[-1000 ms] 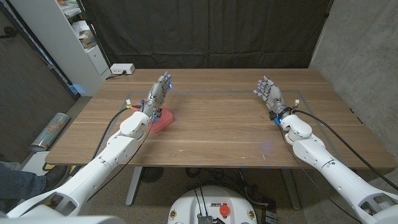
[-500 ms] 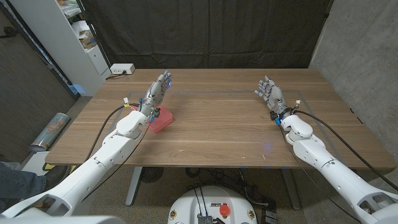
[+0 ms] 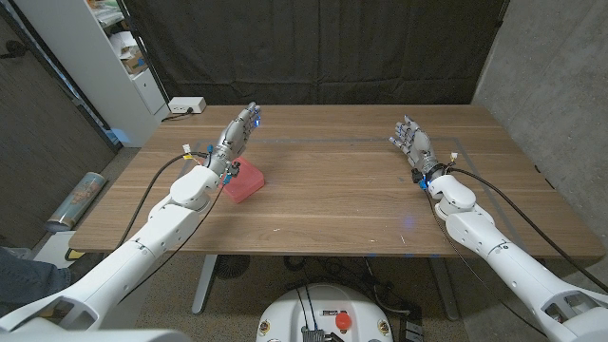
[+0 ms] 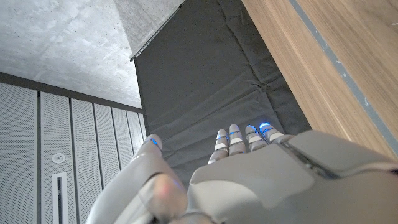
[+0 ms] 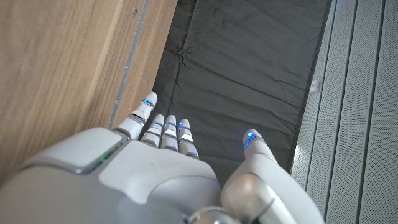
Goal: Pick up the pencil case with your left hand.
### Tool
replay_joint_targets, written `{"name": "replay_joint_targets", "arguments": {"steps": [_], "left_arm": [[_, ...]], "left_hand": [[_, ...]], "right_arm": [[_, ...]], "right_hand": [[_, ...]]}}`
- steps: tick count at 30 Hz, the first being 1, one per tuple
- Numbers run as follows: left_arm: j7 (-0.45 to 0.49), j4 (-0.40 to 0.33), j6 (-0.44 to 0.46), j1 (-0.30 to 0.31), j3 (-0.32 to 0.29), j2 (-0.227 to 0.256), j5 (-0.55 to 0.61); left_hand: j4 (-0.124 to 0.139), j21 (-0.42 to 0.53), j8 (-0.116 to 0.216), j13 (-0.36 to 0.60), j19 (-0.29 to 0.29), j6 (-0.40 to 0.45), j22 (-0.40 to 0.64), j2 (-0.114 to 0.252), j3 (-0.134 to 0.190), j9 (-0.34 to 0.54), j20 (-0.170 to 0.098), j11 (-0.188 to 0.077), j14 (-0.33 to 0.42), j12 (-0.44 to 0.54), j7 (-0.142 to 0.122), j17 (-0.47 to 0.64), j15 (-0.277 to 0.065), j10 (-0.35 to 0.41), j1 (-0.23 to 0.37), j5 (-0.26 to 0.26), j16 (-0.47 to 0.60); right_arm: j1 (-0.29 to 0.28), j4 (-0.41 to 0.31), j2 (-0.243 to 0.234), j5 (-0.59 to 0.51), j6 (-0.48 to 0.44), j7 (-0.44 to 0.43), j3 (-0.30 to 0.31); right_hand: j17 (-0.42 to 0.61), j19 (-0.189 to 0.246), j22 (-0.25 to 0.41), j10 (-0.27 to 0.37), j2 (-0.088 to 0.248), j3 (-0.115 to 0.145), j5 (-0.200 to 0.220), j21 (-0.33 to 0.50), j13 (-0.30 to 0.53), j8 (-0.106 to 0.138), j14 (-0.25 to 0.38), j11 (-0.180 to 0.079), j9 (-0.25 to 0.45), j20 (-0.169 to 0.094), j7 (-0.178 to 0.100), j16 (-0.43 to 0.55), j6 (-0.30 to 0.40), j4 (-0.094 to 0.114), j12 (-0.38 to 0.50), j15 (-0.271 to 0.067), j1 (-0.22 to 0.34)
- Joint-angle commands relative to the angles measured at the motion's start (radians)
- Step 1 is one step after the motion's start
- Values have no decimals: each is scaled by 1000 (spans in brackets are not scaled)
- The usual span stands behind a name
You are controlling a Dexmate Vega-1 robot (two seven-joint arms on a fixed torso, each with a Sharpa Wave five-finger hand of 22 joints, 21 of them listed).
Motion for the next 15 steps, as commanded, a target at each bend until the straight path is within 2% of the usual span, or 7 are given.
{"name": "replay_joint_targets", "arguments": {"steps": [1, 15], "left_arm": [[-16, -13, -48, 27, -19, 25, 13], [7, -79, -67, 91, -53, 73, 41]], "left_hand": [[-9, -2, 4, 1, -8, 10, 6, 6, 1, 4, 8, 3, 5, 3, 1, 1, 0, 7, 8, -1, 5], [-14, -6, 7, 0, 2, 28, 6, 9, 1, 5, 14, 1, 17, 6, -1, 2, 2, 19, 14, -6, 6]], "right_arm": [[-6, -37, -11, -21, -16, -42, 3], [-29, -68, -22, -29, -15, -63, 11]], "right_hand": [[0, 12, 3, 4, 5, -6, -4, -8, 0, 0, 2, 4, 4, 0, -3, 4, 12, 2, 3, 11, 3], [-4, 14, 3, 4, 8, -10, -5, -13, -1, 1, 3, 1, 4, 1, -6, 5, 15, 0, 2, 9, 4]]}}
